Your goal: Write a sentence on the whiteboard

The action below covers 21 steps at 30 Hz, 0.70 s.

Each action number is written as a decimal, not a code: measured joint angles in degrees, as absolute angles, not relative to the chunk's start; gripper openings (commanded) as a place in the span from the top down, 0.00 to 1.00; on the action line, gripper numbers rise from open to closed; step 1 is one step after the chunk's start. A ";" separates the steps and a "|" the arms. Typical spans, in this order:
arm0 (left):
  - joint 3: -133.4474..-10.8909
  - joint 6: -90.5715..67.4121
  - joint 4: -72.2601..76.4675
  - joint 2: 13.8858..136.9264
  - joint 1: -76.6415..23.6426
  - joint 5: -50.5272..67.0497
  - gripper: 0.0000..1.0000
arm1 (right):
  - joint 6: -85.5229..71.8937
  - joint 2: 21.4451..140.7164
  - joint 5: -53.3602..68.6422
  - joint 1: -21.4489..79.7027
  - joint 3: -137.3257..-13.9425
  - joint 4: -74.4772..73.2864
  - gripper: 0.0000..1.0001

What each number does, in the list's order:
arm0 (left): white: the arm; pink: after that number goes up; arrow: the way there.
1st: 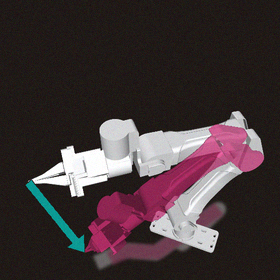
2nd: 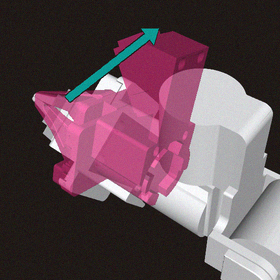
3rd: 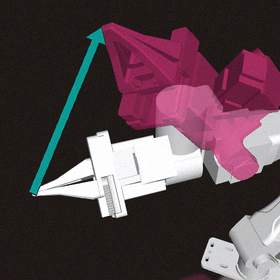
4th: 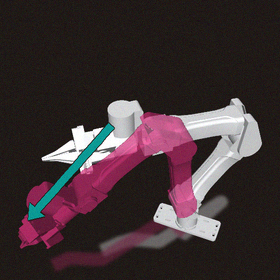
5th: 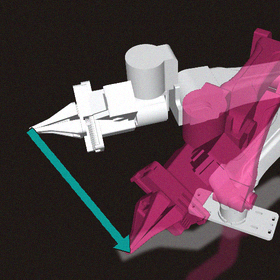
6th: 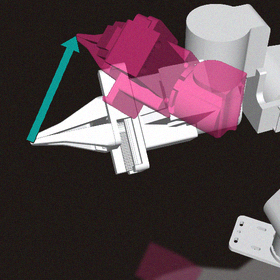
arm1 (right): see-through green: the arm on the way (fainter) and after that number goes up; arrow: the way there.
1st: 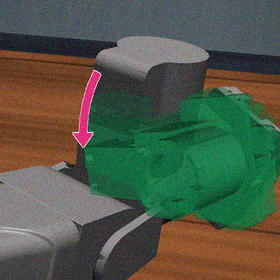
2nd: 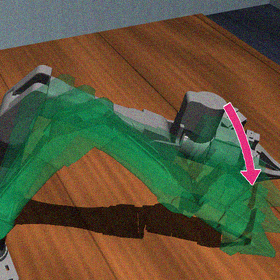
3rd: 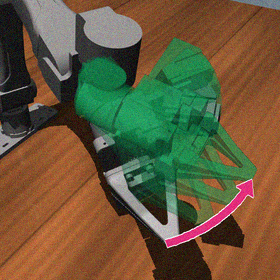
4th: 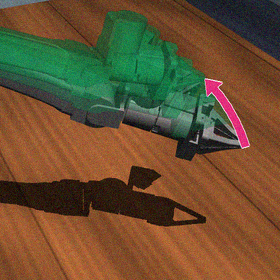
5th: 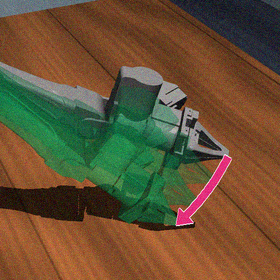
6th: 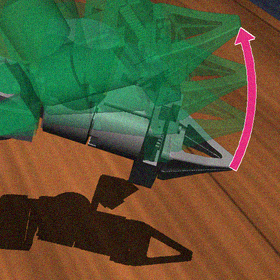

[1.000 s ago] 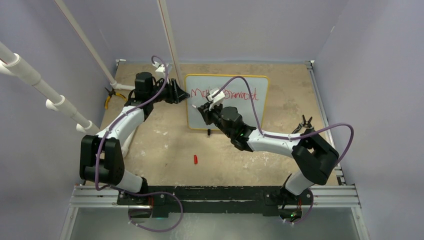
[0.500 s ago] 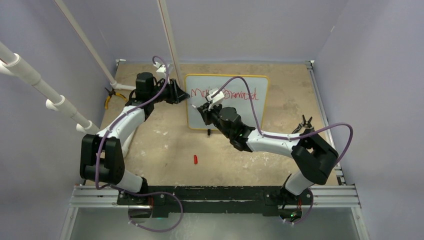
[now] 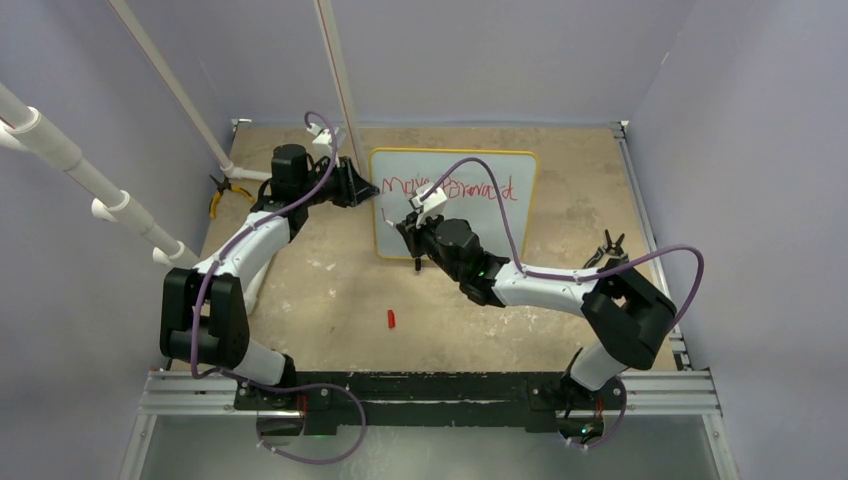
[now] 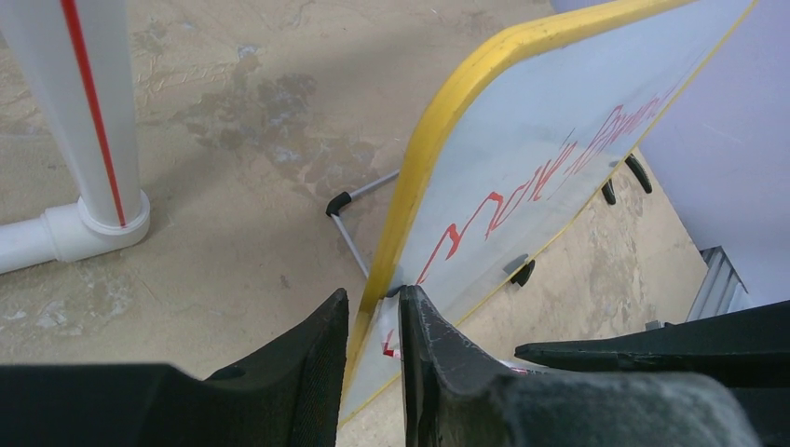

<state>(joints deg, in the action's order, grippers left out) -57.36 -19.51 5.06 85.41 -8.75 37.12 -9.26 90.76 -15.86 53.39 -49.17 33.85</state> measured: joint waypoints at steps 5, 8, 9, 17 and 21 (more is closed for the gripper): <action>-57.36 -19.53 5.08 85.41 -8.75 37.17 0.77 | -9.85 90.76 -17.45 53.74 -49.17 33.82 1.00; -57.36 -19.53 5.10 85.41 -8.78 37.26 0.77 | -10.20 90.76 -18.55 53.95 -49.17 33.87 1.00; -57.36 -19.53 5.10 85.41 -8.75 37.26 0.77 | -10.26 90.76 -18.74 54.00 -49.17 33.89 1.00; -57.36 -19.53 5.10 85.41 -8.75 37.28 0.77 | -10.66 90.48 -20.08 54.06 -49.17 34.44 1.00; -57.36 -19.53 5.10 85.41 -8.78 37.30 0.78 | -10.63 90.26 -20.43 54.06 -49.17 34.94 1.00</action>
